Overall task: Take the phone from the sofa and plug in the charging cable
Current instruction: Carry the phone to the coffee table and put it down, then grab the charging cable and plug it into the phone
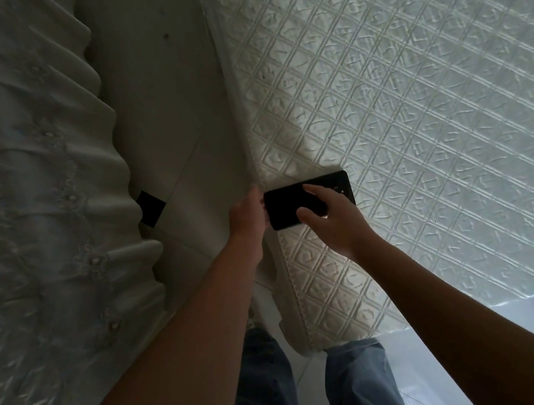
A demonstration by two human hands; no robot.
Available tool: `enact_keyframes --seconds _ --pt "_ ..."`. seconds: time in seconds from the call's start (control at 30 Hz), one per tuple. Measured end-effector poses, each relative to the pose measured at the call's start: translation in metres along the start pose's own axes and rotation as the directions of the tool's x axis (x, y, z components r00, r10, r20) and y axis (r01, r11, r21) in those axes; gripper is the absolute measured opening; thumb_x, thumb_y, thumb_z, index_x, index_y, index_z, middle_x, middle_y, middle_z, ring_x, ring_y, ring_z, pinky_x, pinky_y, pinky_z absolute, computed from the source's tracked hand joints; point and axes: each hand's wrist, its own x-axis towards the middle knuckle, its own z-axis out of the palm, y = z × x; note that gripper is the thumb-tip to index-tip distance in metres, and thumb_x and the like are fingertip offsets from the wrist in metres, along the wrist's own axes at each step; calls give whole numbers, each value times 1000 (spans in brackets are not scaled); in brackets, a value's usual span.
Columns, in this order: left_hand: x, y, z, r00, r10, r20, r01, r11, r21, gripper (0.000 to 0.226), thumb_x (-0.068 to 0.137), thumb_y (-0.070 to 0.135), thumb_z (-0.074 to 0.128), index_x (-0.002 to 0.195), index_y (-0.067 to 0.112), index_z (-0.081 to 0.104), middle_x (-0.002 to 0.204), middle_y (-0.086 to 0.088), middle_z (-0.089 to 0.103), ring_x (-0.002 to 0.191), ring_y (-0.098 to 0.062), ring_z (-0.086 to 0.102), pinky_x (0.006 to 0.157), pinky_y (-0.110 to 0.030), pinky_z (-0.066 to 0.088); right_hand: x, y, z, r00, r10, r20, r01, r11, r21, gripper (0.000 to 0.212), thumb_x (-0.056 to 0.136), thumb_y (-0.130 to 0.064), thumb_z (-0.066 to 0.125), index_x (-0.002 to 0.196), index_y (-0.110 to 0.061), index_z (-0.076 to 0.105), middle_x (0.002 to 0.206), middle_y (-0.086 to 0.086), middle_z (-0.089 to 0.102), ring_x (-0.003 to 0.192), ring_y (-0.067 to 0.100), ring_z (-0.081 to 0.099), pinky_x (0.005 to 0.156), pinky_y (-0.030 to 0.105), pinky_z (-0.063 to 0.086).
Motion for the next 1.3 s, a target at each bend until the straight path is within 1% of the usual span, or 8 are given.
enact_keyframes --seconds 0.07,0.23,0.47,0.67,0.77,0.9,1.07,1.3 --pt "-4 3 -3 999 -21 37 23 997 -69 49 96 43 35 109 6 63 99 -9 66 82 -17 63 68 -30 50 -2 3 1 1000 11 -8 -11 1000 26 58 85 -36 59 139 -19 46 140 4 52 127 18 48 107 41 39" --pt "-15 -1 -12 998 -9 59 15 994 -106 54 99 47 24 112 8 59 116 -13 66 104 -23 63 97 -46 47 -6 6 3 1000 -13 7 13 1000 -4 57 87 -32 58 140 -16 44 146 4 46 134 17 41 112 41 33" --pt "-27 0 -13 997 5 77 9 985 -171 56 97 52 23 111 11 58 123 -15 64 106 -23 61 98 -46 47 -4 -1 1 995 57 78 -58 998 7 63 87 -34 57 144 -15 37 149 5 42 137 18 38 113 38 30" --pt "-37 6 -27 993 69 94 -50 980 -192 66 96 56 19 125 9 56 124 -12 63 102 -20 61 92 -41 45 -14 -26 3 992 90 90 -109 966 233 48 90 -30 53 133 -10 49 128 7 60 122 20 55 106 40 41" --pt "-44 10 -43 994 90 64 -73 971 -229 65 96 57 19 125 11 54 127 -11 62 101 -22 61 90 -40 45 -28 -45 6 997 35 69 -53 959 278 38 93 -28 50 125 -10 54 104 -6 63 108 16 59 90 26 46" --pt "-53 18 -84 993 118 3 -112 948 -297 67 96 57 19 128 7 52 128 -13 60 97 -22 63 70 -32 45 -42 -78 11 995 5 101 -39 941 336 51 94 -34 46 141 -13 42 132 5 55 121 15 51 104 32 40" --pt "-70 31 -154 988 143 -61 -155 921 -356 69 97 55 15 129 6 53 132 -15 58 113 -29 59 86 -36 43 -56 -133 34 990 -88 113 42 933 358 42 96 -36 43 130 -14 52 128 7 58 118 17 54 107 42 40" --pt "-100 16 -258 964 147 -222 -235 863 -447 66 96 57 21 128 9 54 128 -9 60 98 -18 62 84 -39 45 -82 -207 115 947 -181 265 73 926 371 47 95 -42 42 134 -16 47 133 6 54 121 19 52 99 37 44"
